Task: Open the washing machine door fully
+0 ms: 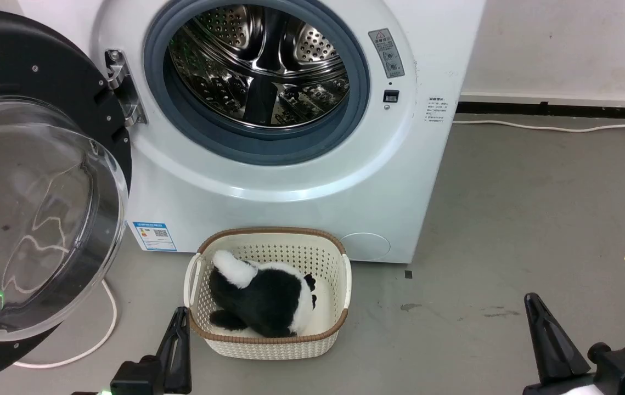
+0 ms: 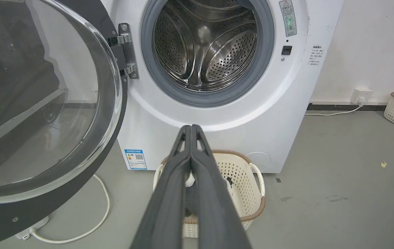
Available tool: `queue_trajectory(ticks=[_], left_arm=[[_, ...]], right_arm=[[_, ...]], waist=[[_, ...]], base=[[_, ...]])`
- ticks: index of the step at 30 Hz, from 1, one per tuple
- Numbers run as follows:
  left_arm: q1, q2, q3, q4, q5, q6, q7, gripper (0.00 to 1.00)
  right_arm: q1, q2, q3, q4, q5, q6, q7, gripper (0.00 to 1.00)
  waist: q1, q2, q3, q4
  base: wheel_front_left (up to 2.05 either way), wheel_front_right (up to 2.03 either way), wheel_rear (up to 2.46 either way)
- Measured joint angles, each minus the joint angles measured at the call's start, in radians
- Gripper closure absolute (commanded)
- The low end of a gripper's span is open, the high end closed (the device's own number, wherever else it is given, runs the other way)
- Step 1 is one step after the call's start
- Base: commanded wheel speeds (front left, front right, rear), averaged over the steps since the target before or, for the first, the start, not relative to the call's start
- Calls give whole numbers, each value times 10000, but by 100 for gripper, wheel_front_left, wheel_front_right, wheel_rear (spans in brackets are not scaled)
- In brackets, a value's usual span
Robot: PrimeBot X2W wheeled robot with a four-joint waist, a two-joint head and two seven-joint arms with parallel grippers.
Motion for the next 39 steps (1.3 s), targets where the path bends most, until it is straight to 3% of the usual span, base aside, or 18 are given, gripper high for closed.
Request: queue_trajectory(ticks=[39], left_arm=[[-294, -334, 660, -119, 525, -573, 943, 100]], right_arm=[[-382, 2, 249, 2, -205, 0, 963, 100]], waist=[[0, 0, 22, -134]], base=[[0, 0, 0]])
